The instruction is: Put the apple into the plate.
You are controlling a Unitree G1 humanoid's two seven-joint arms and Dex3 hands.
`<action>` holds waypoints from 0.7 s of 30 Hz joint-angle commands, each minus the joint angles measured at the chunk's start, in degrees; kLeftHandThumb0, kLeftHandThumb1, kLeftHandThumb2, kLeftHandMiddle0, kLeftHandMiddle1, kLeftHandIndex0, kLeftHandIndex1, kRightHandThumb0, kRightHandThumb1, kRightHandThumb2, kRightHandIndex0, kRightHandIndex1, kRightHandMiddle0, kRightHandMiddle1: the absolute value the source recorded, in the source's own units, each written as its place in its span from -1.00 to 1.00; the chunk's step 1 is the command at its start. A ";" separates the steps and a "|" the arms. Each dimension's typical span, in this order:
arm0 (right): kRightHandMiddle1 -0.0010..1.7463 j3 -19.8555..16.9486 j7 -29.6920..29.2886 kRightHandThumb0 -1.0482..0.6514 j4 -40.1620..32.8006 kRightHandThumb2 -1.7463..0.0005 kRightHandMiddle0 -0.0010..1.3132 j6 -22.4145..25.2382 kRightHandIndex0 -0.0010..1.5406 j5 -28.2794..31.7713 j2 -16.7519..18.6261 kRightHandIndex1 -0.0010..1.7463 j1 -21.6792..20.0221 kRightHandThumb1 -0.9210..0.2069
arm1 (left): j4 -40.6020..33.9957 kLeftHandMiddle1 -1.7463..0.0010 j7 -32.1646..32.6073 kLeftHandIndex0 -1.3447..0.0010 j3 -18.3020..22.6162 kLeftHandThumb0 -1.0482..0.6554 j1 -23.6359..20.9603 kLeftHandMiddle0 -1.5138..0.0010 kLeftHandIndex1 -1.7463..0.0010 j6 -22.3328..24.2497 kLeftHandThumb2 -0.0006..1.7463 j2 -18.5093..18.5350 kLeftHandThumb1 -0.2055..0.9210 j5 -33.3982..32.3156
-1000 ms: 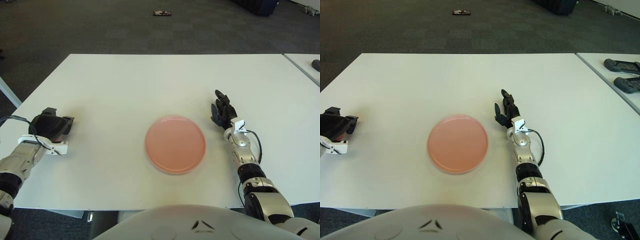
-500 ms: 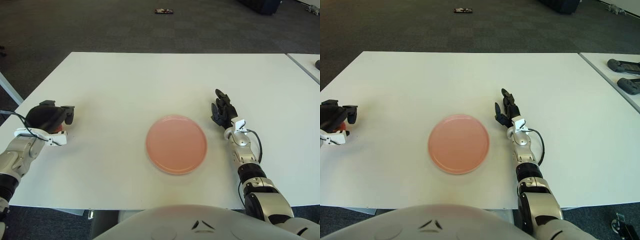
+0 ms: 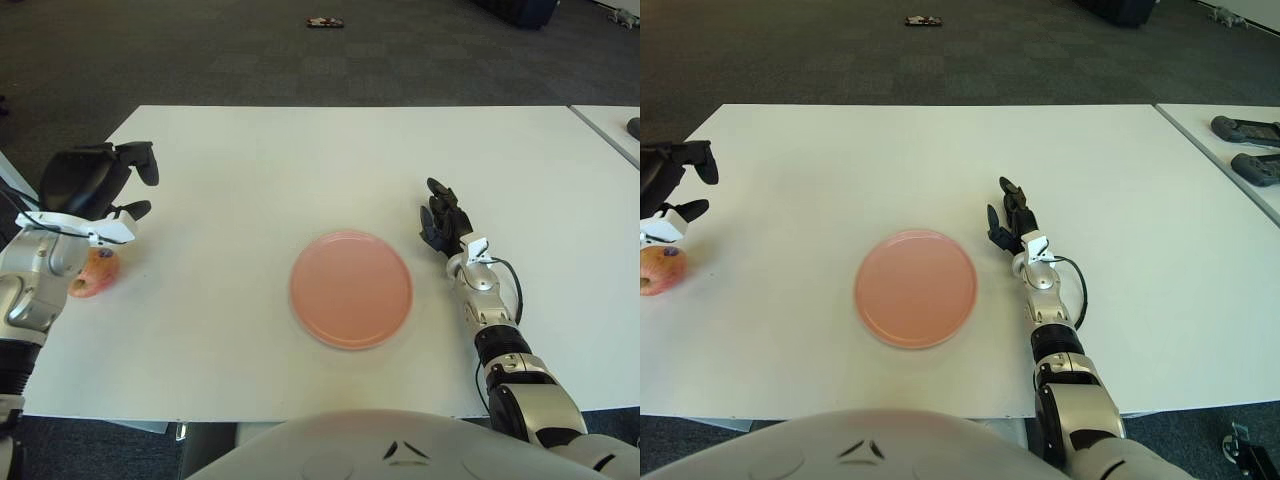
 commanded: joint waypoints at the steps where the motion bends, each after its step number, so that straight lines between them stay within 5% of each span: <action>1: -0.56 0.28 0.03 -0.65 1.89 0.12 -1.00 1.84 -0.74 -0.08 0.15 -0.98 0.61 -1.00 | -3.22 -1.00 -2.02 -0.08 1.58 0.22 -0.53 -0.14 -0.96 1.39 1.00 -1.85 -0.76 -0.95; 21: -0.52 0.22 -0.37 -0.63 3.83 0.13 -1.00 0.40 -0.74 0.11 0.60 -0.98 -0.10 -1.00 | -4.60 -1.00 -0.69 -0.15 1.65 0.22 -5.06 -0.14 -0.91 -5.99 1.00 -6.22 -0.79 2.45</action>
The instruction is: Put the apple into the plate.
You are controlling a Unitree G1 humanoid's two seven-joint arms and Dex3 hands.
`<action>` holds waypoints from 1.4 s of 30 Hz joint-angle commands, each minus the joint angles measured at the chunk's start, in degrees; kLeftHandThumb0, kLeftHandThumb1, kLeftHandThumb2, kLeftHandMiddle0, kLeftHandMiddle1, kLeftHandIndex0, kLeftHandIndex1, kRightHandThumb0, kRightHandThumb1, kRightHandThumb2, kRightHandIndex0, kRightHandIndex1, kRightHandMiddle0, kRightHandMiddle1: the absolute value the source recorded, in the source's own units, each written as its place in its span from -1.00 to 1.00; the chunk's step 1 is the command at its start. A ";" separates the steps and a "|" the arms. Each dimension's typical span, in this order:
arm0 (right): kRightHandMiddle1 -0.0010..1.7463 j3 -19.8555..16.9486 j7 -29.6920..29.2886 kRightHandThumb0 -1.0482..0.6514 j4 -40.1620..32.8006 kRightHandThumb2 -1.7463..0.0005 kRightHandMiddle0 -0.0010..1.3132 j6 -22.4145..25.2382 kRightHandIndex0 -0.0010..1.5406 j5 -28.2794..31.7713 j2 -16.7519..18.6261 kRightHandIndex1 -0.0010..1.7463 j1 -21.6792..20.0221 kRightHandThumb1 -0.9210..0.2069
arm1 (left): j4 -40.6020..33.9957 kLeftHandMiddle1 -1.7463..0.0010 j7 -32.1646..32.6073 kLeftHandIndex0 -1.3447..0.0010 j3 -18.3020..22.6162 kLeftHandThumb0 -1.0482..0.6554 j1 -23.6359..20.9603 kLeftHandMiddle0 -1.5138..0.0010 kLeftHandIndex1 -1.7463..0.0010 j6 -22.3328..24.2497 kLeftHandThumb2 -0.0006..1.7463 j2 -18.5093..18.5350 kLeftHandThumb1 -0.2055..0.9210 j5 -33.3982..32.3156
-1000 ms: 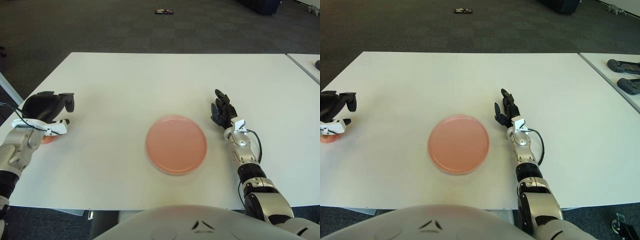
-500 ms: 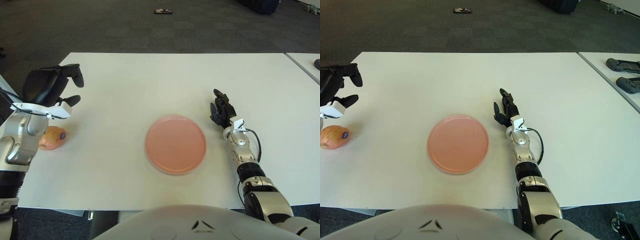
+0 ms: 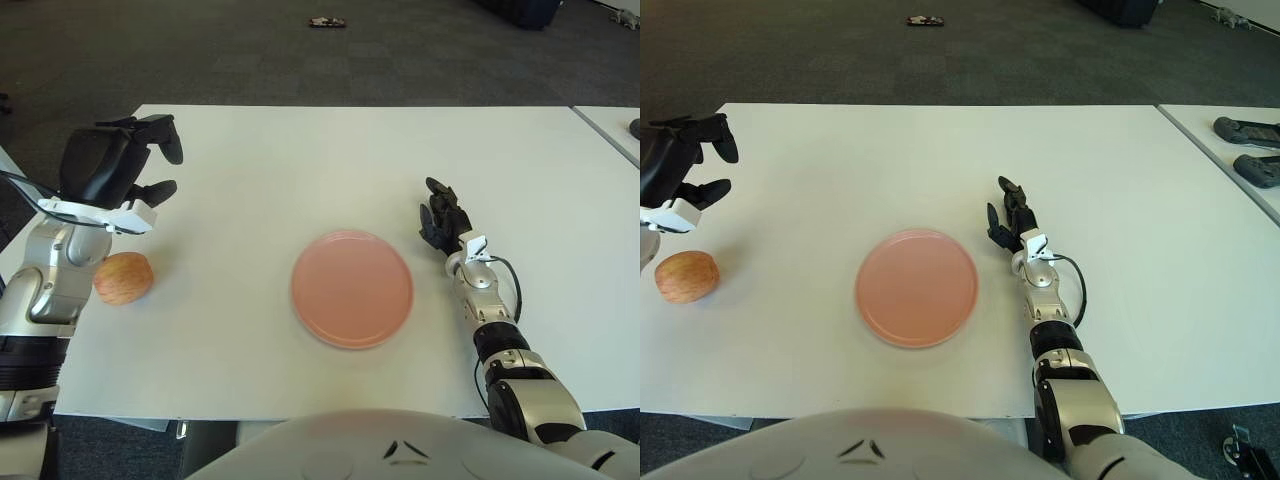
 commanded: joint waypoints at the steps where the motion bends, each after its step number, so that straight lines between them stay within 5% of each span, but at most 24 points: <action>1: -0.52 0.20 -0.23 -0.63 1.95 0.13 -1.00 1.32 -0.74 -0.01 0.45 -0.99 1.00 -1.00 | 0.27 -1.00 -0.41 -0.15 0.00 0.22 -1.24 -0.14 -0.91 -1.03 1.00 -0.37 -0.79 0.41; 17: -0.53 0.54 -0.76 -0.65 1.77 0.12 -1.00 1.92 -0.74 -0.63 0.15 -0.99 1.12 -1.00 | -0.55 -1.00 -4.33 -0.17 -0.17 0.22 1.47 -0.15 -0.88 -0.13 1.00 -0.94 -0.81 2.51; 19: -0.53 0.60 -0.77 -0.65 1.47 0.11 -1.00 2.04 -0.74 -0.69 0.05 -0.99 1.34 -1.00 | -0.81 -1.00 -5.24 -0.11 -0.11 -0.14 2.07 -0.50 -0.95 0.26 0.81 -0.58 -0.50 3.05; 21: -0.53 0.70 -0.92 -0.65 1.36 0.11 -1.00 2.10 -0.74 -0.84 -0.03 -0.99 1.42 -1.00 | -1.09 -1.00 -6.32 -0.08 -0.01 -0.26 2.51 -0.62 -0.98 0.62 0.74 -0.14 -0.39 3.36; 25: -0.53 0.89 -1.18 -0.65 1.18 0.10 -1.00 2.23 -0.75 -1.07 -0.19 -0.99 1.51 -1.00 | -2.07 -1.00 -9.56 -0.04 0.55 -0.35 3.41 -0.70 -0.99 1.51 0.67 0.87 -0.28 3.26; 28: -0.53 0.99 -0.93 -0.66 1.12 0.09 -1.00 2.46 -0.75 -1.00 -0.23 -1.00 1.50 -1.00 | -5.63 -1.00 -19.27 -0.02 2.22 -0.37 5.51 -0.67 -1.00 4.88 0.63 3.95 -0.23 -0.57; 33: -0.51 0.99 -0.57 -0.66 1.05 0.08 -1.00 2.83 -0.75 -0.76 -0.16 -0.99 1.51 -1.00 | -12.83 -1.00 -38.95 0.30 6.44 -0.28 11.26 -0.27 -1.00 12.85 0.23 12.23 0.26 -5.64; 35: -0.50 0.97 -0.58 -0.66 1.08 0.09 -1.00 2.95 -0.74 -0.72 -0.11 -0.99 1.49 -1.00 | -14.62 -1.00 -46.48 0.71 6.40 -0.58 12.42 0.27 -0.60 16.77 -0.06 15.78 0.70 -5.53; 36: -0.50 0.96 -0.61 -0.66 1.13 0.09 -1.00 2.98 -0.74 -0.71 -0.07 -0.99 1.48 -1.00 | -15.42 -1.00 -51.13 0.77 5.90 -0.62 12.67 0.39 -0.52 19.02 -0.10 18.21 0.76 -5.47; 37: -0.49 0.95 -0.63 -0.66 1.17 0.09 -1.00 2.99 -0.73 -0.70 -0.04 -0.99 1.47 -1.00 | -15.93 -0.73 -53.87 0.85 5.54 -0.72 12.70 0.61 -0.22 20.41 -0.14 19.64 0.84 -5.46; 42: -0.49 0.94 -0.73 -0.65 1.32 0.09 -1.00 2.92 -0.72 -0.71 0.07 -0.98 1.43 -1.00 | -16.45 -0.11 -59.33 0.98 4.29 -0.91 12.35 0.93 0.33 21.42 -0.20 22.86 0.97 -5.09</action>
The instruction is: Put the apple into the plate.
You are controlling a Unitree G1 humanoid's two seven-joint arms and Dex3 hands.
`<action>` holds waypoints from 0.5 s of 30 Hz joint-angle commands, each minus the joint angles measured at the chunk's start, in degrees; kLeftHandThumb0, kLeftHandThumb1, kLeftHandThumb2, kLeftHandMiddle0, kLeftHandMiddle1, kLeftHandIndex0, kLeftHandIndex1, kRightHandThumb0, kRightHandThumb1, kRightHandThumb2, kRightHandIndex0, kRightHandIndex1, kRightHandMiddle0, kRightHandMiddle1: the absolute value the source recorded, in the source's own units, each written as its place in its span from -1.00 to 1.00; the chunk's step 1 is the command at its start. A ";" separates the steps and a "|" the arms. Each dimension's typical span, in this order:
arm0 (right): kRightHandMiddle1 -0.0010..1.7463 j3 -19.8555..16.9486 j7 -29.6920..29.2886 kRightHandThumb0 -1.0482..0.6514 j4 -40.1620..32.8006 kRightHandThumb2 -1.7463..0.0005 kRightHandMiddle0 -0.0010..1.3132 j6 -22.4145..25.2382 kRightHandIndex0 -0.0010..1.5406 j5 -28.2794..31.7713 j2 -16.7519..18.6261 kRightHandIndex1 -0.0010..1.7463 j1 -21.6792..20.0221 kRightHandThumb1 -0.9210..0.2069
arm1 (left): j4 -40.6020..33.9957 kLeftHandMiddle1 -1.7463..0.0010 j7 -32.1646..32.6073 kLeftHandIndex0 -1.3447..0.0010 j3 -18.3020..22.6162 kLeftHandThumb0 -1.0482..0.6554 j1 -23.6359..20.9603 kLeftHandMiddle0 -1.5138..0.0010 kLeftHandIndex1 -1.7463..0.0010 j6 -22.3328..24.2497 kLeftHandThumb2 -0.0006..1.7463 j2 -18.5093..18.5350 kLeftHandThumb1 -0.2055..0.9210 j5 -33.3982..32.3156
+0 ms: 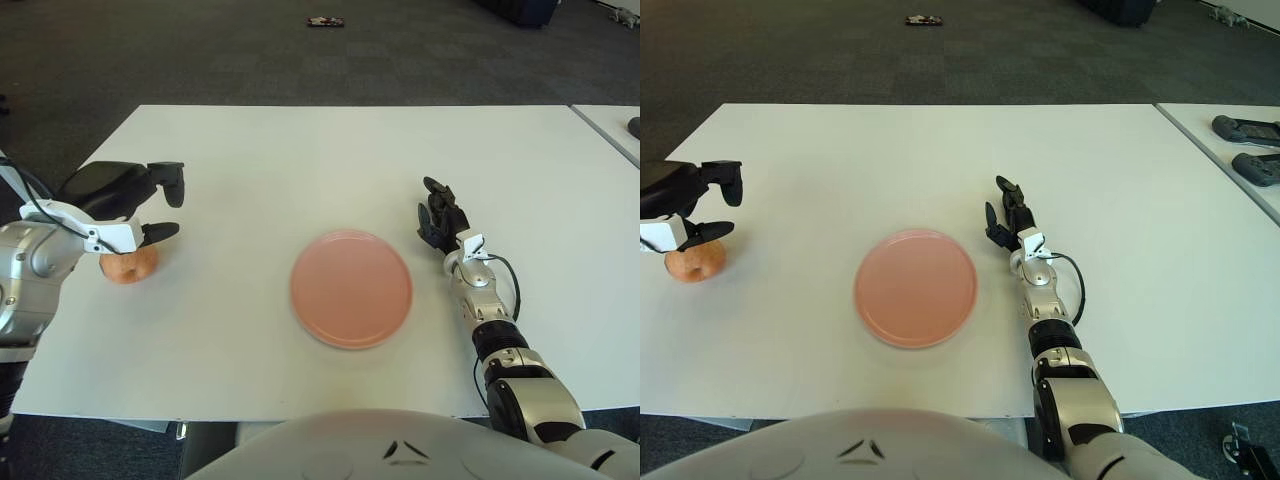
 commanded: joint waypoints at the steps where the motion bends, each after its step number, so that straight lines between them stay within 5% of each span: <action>1: -0.48 0.15 0.35 -0.65 1.76 0.09 -1.00 2.76 -0.72 0.19 0.19 -0.98 1.72 -1.00 | -4.97 -0.04 -14.41 0.98 1.03 -0.93 1.70 0.96 0.38 5.48 -0.21 8.92 0.98 -0.54; 5: -0.48 0.05 0.75 -0.65 1.90 0.10 -1.00 2.97 -0.71 0.54 0.34 -0.98 1.63 -1.00 | -6.22 0.58 -12.54 1.00 3.81 -0.98 3.92 0.98 0.71 4.50 -0.38 7.76 1.00 1.66; 15: -0.51 0.06 1.35 -0.64 2.13 0.12 -1.00 2.97 -0.70 0.95 0.62 -0.98 1.38 -1.00 | -5.74 0.88 -5.36 1.00 8.02 -1.00 8.47 0.98 0.99 1.07 -0.52 3.85 1.00 4.79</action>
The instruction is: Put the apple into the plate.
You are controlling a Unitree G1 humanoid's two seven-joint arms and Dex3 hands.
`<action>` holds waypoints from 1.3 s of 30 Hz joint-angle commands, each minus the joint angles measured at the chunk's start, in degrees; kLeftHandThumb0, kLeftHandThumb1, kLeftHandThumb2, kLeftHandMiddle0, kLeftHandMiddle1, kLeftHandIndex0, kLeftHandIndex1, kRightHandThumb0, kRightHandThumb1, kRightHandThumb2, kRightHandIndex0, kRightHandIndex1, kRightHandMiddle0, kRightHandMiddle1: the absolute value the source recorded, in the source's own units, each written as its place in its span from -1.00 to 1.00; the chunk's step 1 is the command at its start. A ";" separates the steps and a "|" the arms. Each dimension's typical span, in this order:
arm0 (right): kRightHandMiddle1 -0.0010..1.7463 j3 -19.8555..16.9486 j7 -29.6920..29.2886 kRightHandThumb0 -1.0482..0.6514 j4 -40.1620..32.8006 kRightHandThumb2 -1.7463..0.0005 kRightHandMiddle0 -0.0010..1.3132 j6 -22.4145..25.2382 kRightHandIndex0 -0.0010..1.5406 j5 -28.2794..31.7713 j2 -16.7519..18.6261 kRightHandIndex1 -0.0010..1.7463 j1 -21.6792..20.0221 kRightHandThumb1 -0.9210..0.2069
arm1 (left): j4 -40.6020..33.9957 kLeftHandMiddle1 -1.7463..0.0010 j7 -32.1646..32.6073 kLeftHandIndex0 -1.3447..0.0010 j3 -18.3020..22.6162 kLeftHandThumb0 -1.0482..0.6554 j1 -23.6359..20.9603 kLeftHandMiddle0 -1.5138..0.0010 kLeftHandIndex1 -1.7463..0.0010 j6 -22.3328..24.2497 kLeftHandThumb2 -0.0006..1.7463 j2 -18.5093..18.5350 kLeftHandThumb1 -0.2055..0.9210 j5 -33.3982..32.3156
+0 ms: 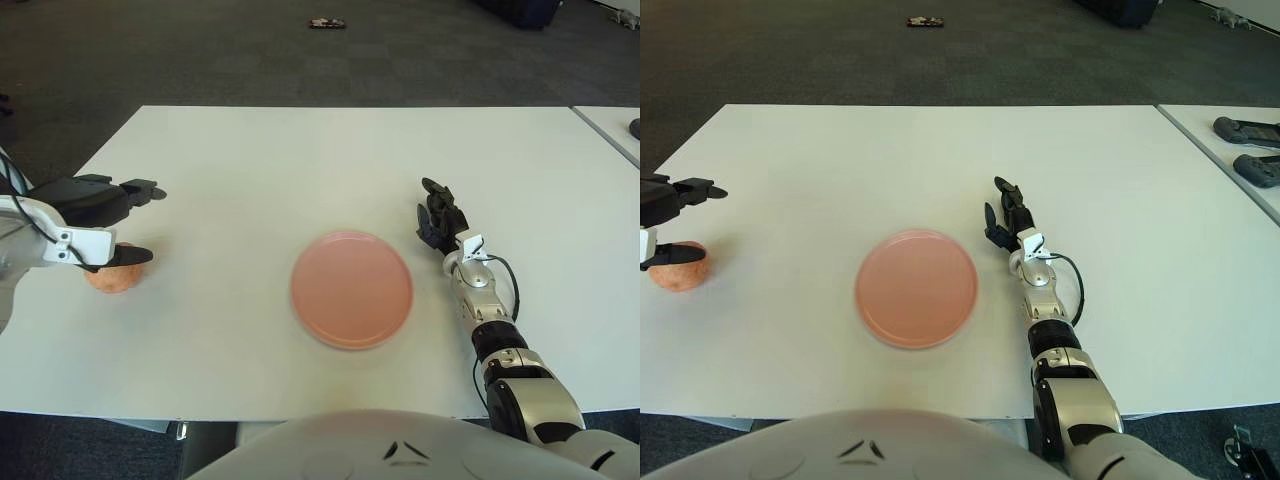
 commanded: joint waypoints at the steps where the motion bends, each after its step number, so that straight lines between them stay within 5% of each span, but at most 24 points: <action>1: -0.51 0.13 0.79 -0.64 1.88 0.12 -1.00 1.66 -0.70 0.38 0.42 -0.98 1.37 -1.00 | -0.11 0.88 1.21 1.00 1.28 -1.00 1.04 0.98 0.99 -0.31 -0.52 -0.66 1.00 1.52; 27: -0.50 0.10 0.47 -0.67 5.85 0.11 -1.00 -1.07 -0.70 -0.06 0.04 -0.99 0.06 -1.00 | 4.58 0.99 -3.09 1.00 0.80 -1.00 1.72 0.99 1.00 3.36 -0.41 0.89 1.00 5.77; 31: -0.50 0.05 0.85 -0.68 6.73 0.12 -1.00 -1.44 -0.70 0.03 -0.18 -0.99 -0.13 -1.00 | 7.86 0.98 0.54 0.98 -0.56 -0.99 3.84 0.95 0.99 2.70 -0.38 -0.42 1.00 8.60; 39: -0.54 -0.20 1.12 -0.68 8.70 0.13 -1.00 -2.60 -0.72 0.19 -0.43 -1.00 -0.78 -1.00 | 7.36 0.96 -1.94 0.99 -3.50 -0.97 1.16 0.91 0.98 5.74 -0.37 0.94 1.00 10.65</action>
